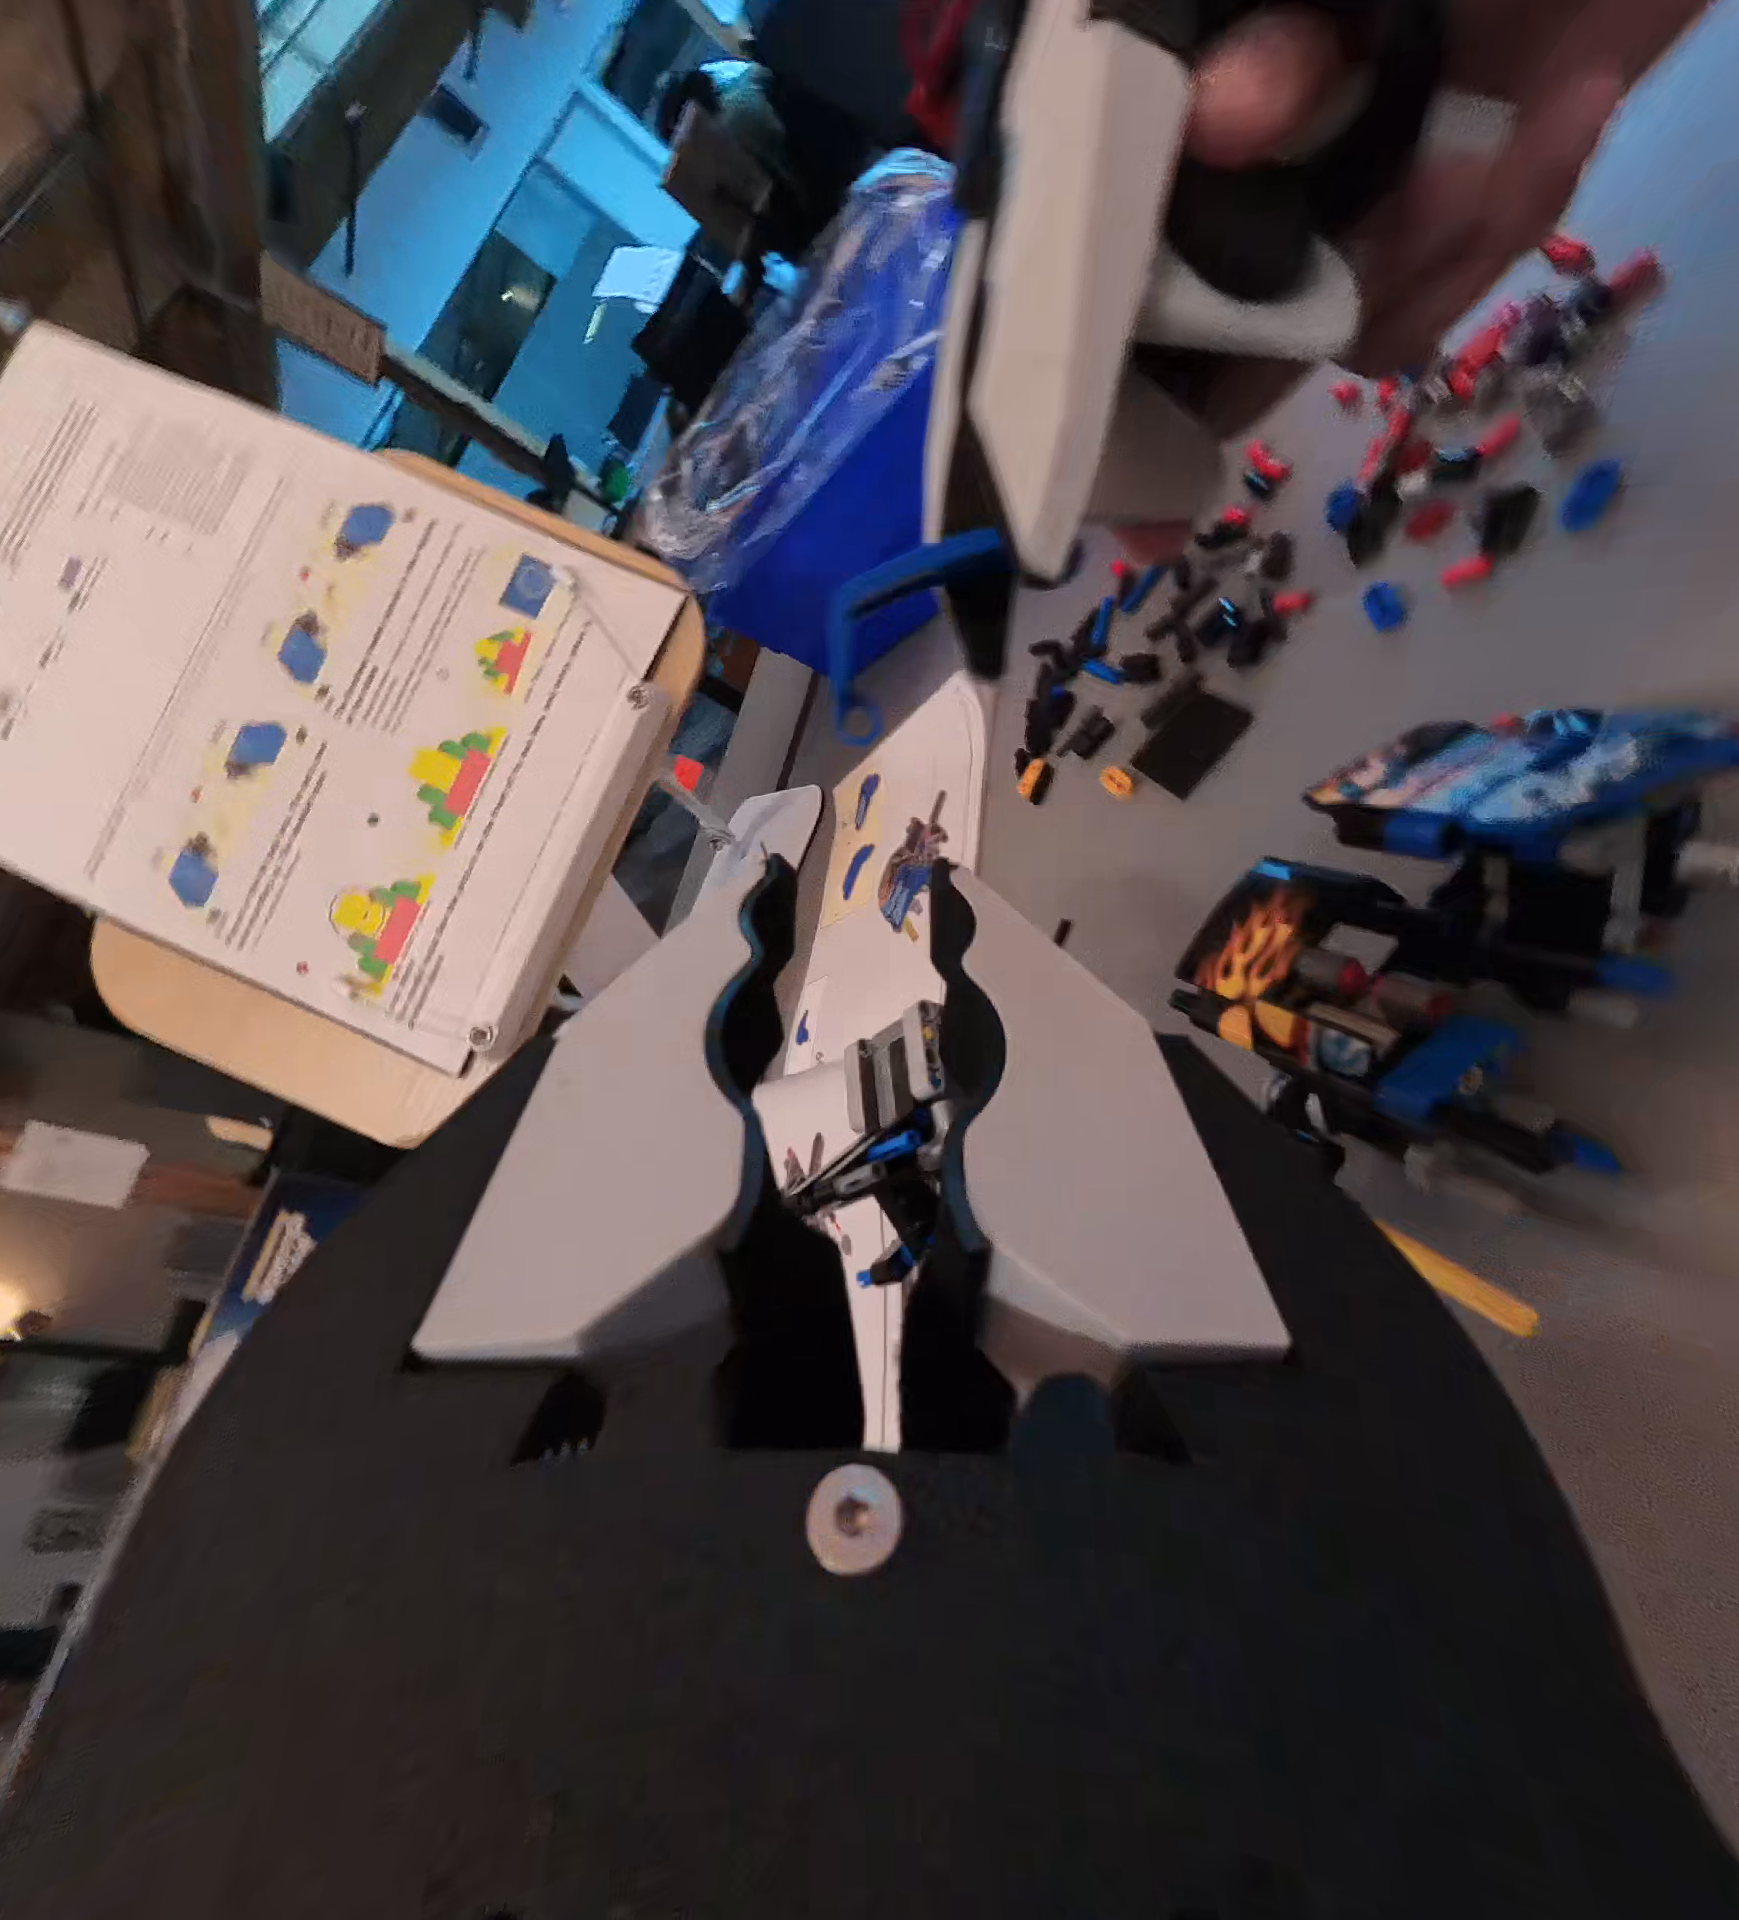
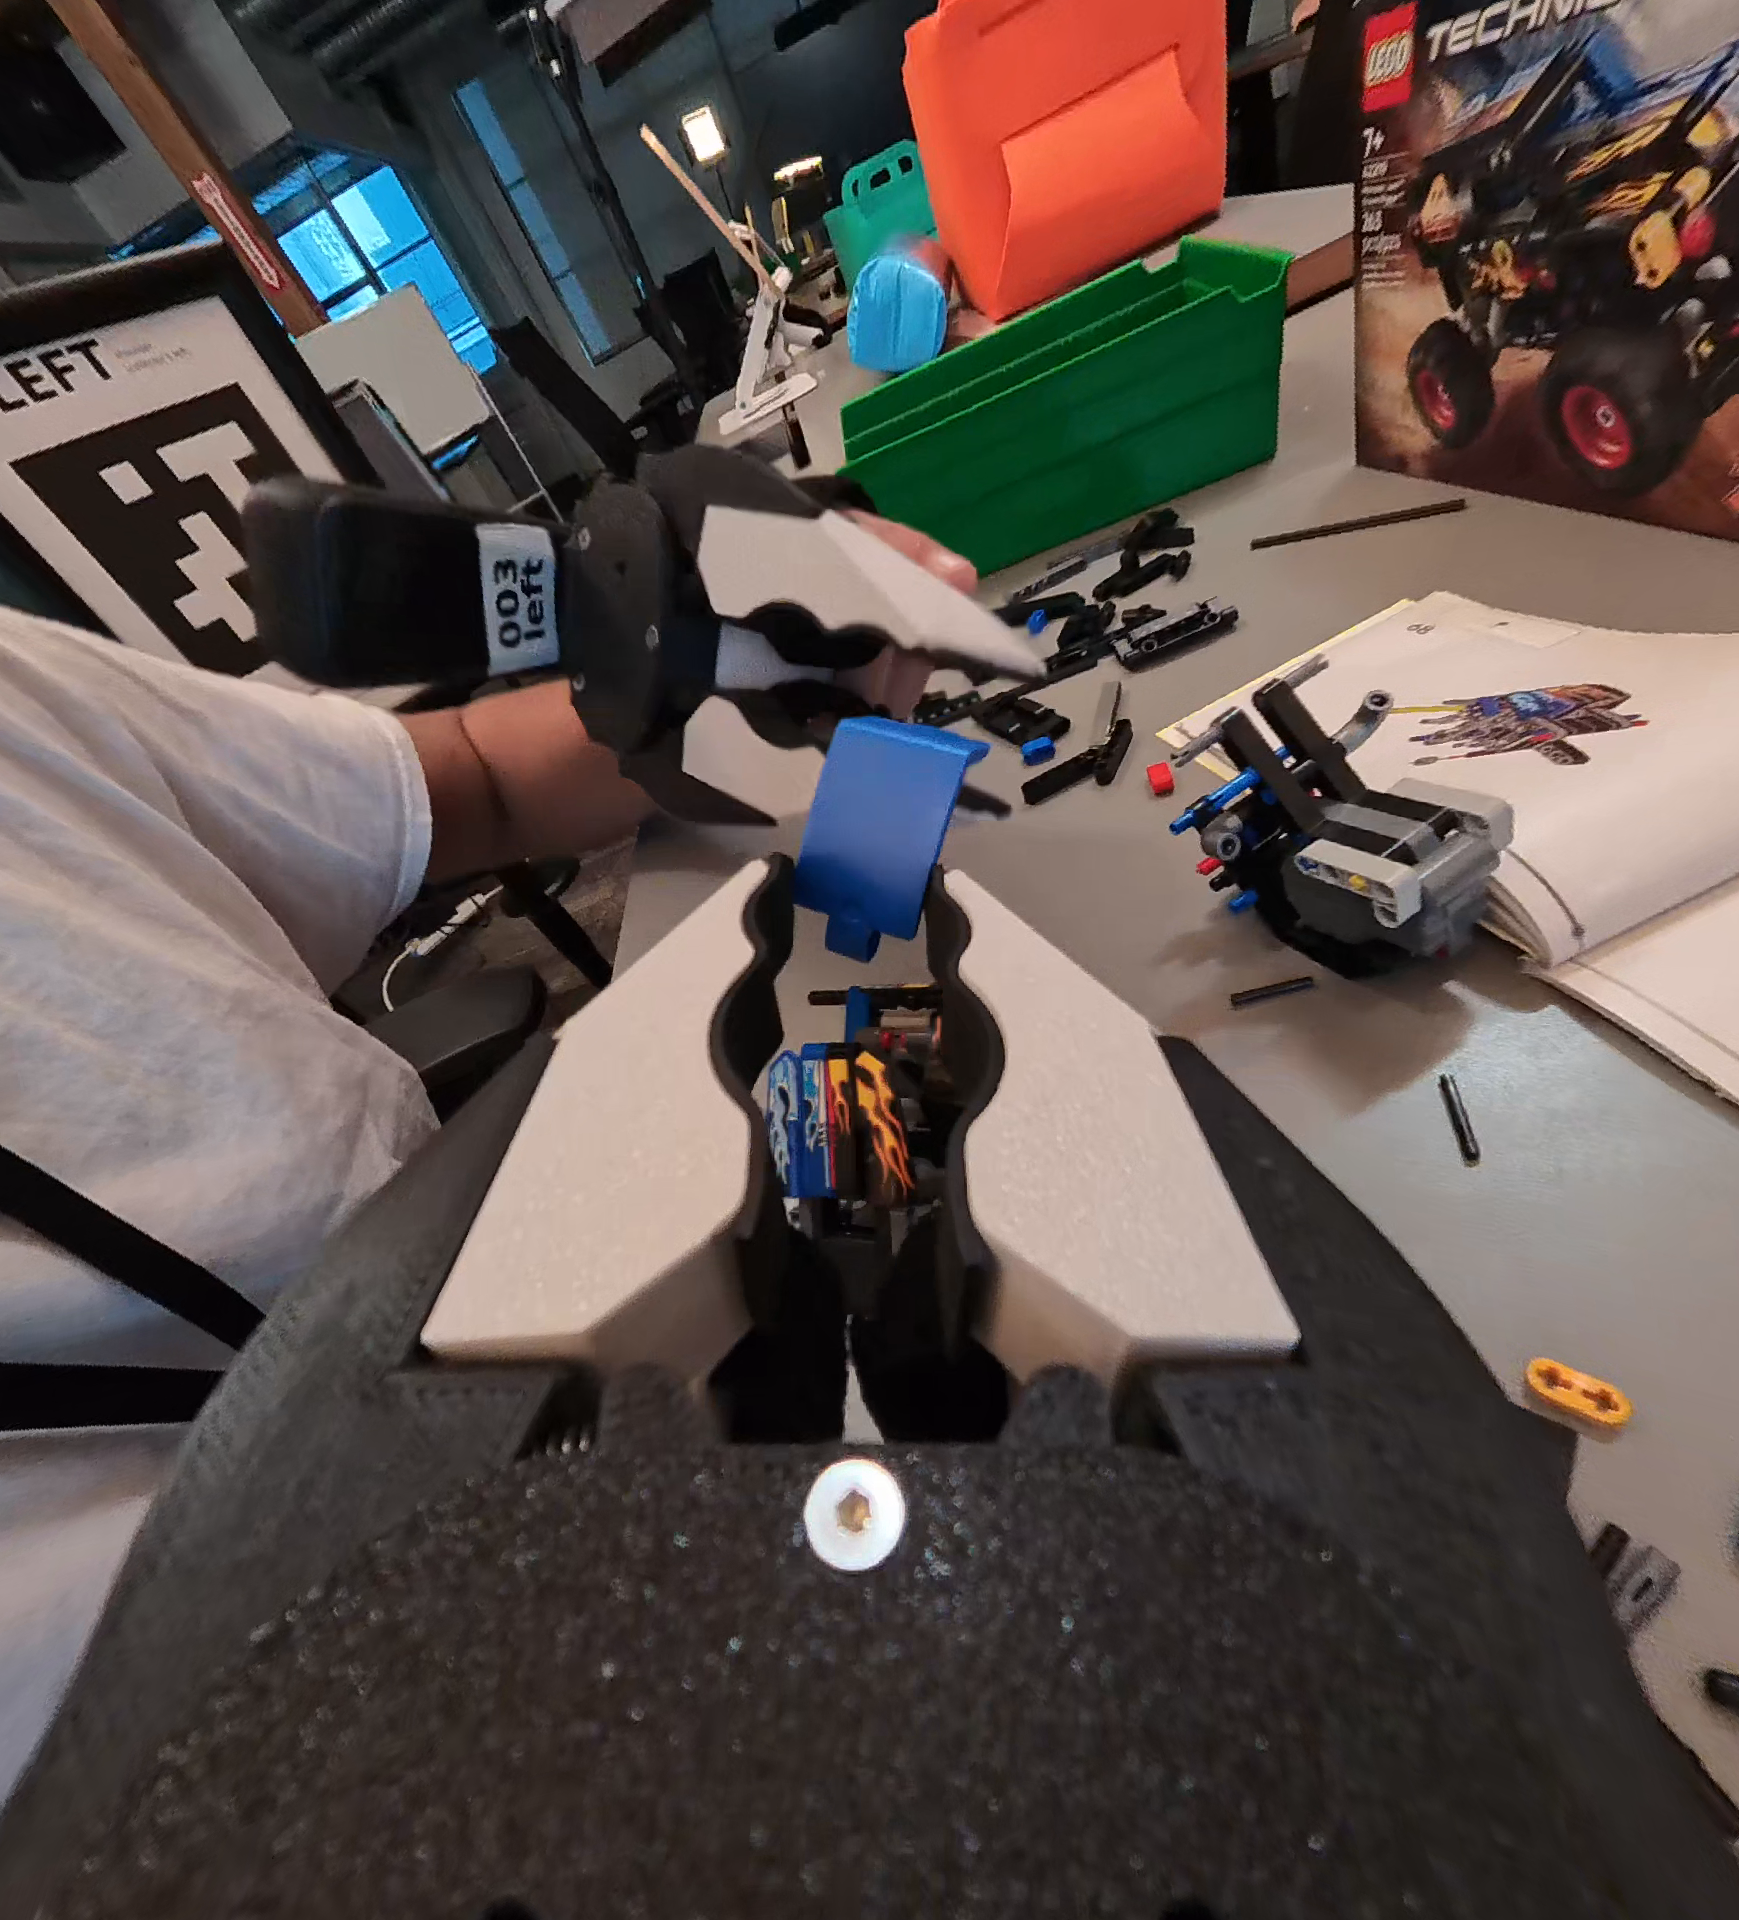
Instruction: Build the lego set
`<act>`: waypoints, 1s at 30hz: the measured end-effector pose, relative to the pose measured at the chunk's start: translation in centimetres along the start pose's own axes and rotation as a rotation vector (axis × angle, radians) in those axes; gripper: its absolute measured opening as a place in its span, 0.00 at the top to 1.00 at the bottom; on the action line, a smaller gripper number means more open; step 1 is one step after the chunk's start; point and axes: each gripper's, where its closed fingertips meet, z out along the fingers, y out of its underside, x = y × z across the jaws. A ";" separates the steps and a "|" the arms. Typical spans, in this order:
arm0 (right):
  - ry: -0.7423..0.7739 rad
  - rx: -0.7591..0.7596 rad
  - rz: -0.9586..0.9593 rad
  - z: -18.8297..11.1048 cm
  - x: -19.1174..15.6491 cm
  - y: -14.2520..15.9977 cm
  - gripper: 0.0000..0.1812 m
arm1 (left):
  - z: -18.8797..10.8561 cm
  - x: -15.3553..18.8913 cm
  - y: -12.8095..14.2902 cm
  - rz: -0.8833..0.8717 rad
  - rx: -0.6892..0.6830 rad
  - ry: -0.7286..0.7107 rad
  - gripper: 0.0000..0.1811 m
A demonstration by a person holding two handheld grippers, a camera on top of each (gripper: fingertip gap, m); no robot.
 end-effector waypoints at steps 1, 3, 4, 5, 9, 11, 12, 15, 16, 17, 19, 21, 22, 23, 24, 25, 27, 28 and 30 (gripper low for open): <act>0.005 -0.008 -0.004 0.2 0.1 0.2 0.87 | 0.2 0.4 -0.1 0.039 0.005 0.010 0.88; 0.014 -0.023 -0.024 0.4 0.1 0.5 0.87 | 0.4 0.8 -0.6 0.049 0.039 0.020 0.88; 0.024 -0.031 -0.038 0.5 0.2 0.7 0.87 | 0.5 0.8 -0.9 0.051 0.055 0.016 0.88; 0.035 -0.041 -0.050 0.6 0.3 0.9 0.87 | 0.5 0.8 -1.1 0.059 0.067 0.012 0.88; 0.033 -0.051 -0.053 0.9 0.3 1.1 0.87 | 0.4 1.0 -2.0 0.081 0.115 -0.019 0.95; 0.027 -0.052 -0.047 1.0 0.3 1.2 0.87 | 0.4 0.6 -2.2 0.071 0.126 -0.052 0.97; 0.020 -0.038 -0.049 1.0 0.2 1.1 0.87 | 0.4 0.6 -2.2 0.040 0.131 -0.050 0.97; 0.006 0.011 -0.107 0.6 -0.1 0.3 0.84 | -0.1 -0.4 -1.8 -0.124 0.175 -0.069 0.97; 0.024 0.012 -0.129 0.5 0.2 0.2 0.83 | -0.3 -0.7 -1.4 -0.190 0.185 -0.064 0.97; 0.041 0.012 -0.148 0.4 0.4 0.1 0.83 | -0.4 -0.9 -1.0 -0.260 0.200 -0.055 0.97; 0.063 0.023 -0.174 0.1 0.7 -0.1 0.83 | -0.6 -0.7 -0.6 -0.364 0.227 0.002 0.97; 0.068 0.033 -0.209 0.1 0.6 -0.3 0.83 | -0.9 -0.5 -1.0 -0.437 0.279 0.056 0.97; 0.068 0.042 -0.237 0.0 0.4 -0.5 0.82 | -1.0 -0.2 -1.4 -0.482 0.307 0.106 0.97; 0.066 0.051 -0.267 -0.1 0.2 -0.6 0.82 | -1.2 0.2 -1.8 -0.541 0.334 0.180 0.97; 0.064 0.057 -0.295 -0.2 0.0 -0.7 0.82 | -1.4 0.8 -2.3 -0.611 0.359 0.271 0.97; 0.062 0.059 -0.318 -0.3 -0.3 -0.8 0.82 | -1.7 1.0 -2.7 -0.692 0.387 0.340 0.97; 0.057 0.066 -0.369 -0.3 -0.9 -0.9 0.82 | -2.6 1.4 -3.8 -0.852 0.458 0.503 0.97; 0.052 0.072 -0.399 -0.2 -1.4 -1.0 0.82 | -2.9 1.6 -4.2 -0.922 0.476 0.579 0.97; 0.055 0.096 -0.459 0.1 -2.2 -1.4 0.83 | -3.7 1.9 -5.3 -1.032 0.533 0.723 0.97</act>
